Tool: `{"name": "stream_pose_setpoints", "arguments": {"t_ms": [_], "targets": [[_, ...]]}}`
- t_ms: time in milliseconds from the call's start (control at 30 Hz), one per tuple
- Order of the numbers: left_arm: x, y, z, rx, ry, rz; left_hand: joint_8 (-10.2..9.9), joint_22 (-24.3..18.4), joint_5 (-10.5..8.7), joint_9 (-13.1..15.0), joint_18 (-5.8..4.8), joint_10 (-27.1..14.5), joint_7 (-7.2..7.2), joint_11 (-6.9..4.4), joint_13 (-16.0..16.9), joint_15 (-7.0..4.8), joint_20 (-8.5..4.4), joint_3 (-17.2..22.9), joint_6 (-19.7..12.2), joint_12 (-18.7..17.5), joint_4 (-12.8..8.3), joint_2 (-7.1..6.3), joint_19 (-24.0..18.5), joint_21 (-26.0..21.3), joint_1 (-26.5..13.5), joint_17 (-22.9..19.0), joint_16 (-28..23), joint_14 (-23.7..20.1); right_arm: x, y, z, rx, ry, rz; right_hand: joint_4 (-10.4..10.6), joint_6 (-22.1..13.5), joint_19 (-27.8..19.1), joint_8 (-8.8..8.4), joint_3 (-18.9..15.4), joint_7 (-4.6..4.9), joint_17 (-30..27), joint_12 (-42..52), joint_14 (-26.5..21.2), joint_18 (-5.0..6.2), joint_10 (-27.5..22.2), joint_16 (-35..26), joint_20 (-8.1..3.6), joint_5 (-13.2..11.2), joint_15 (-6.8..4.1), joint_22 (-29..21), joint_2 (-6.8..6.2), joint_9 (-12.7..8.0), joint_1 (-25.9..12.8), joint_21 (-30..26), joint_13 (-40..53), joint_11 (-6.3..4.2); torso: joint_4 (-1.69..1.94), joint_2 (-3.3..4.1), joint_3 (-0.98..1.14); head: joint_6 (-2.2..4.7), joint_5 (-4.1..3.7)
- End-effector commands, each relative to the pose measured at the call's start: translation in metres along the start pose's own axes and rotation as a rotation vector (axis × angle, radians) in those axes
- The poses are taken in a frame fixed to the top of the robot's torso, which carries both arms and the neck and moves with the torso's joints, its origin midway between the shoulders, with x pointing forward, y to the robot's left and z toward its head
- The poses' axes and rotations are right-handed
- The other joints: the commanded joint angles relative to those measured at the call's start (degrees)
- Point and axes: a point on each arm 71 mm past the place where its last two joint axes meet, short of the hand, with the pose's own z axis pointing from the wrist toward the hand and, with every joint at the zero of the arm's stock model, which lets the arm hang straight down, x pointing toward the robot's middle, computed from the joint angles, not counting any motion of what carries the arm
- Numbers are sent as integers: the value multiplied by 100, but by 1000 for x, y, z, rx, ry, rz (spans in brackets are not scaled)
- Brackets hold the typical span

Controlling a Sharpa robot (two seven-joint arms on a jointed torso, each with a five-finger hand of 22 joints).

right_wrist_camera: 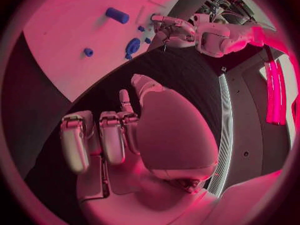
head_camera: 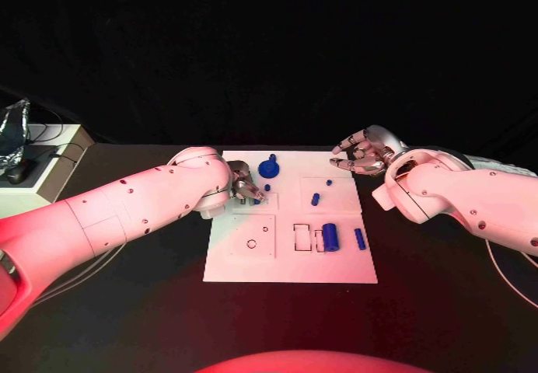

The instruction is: Assemble the parts on the task board

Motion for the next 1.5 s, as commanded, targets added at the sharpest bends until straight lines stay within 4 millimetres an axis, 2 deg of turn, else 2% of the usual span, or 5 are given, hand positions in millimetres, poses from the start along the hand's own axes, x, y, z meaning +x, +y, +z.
{"name": "stream_pose_setpoints", "arguments": {"t_ms": [33,767,1033,1367,1500], "targets": [[4,1,1,-8,25,13,-40,347,-8,-20,-103,2,-23,-3,12,-39,7,-91,2,-40,46,-130,34,-2,-41,1509,19,616,1,0,0,-13,9,-8,10,-47,601,13,32,15,1297,-21,533,0,398,-19,-57,34,-36,1509,-19,9,-37,35,1330,-37,1,-4,6,-10,-1],[3,7,-1,-25,30,24,-34,378,-101,-158,-108,9,-23,-3,95,-41,3,-1022,55,-38,707,-443,50,-5,-30,1509,19,616,0,-1,-1,-11,5,-8,10,-64,601,12,40,17,1289,-31,531,0,388,-22,-56,41,-35,1509,-36,9,-49,35,1320,-35,-5,0,4,-19,-15],[2,9,-2,-27,28,25,-22,380,-531,-216,-107,11,-18,2,119,-37,6,-1393,60,-46,995,-455,50,-9,77,1509,19,616,0,-2,-1,-11,4,-8,6,-70,601,12,44,18,1284,-34,530,0,385,-24,-56,45,-35,1509,-41,9,-49,35,1318,-34,0,-1,2,-27,-27],[0,6,-5,-5,15,0,11,379,-1531,-299,-104,15,-23,0,144,-38,8,-1967,61,-66,1012,-214,46,-19,3,1509,19,616,0,-2,-1,-10,5,-8,6,-77,601,12,48,19,1286,-32,530,0,387,-23,-56,48,-34,1509,-44,9,-52,35,1319,-34,-1,-4,4,-23,-33],[-5,2,-9,19,3,-29,18,378,-1609,-308,-104,18,-23,0,152,-38,7,-2059,60,-64,1014,-196,46,-20,-10,1509,19,616,0,-3,-1,-9,4,-8,6,-81,601,12,52,20,1292,-30,532,0,389,-21,-56,51,-34,1509,-44,9,-53,35,1322,-33,-1,-1,3,-2,-36]]}}
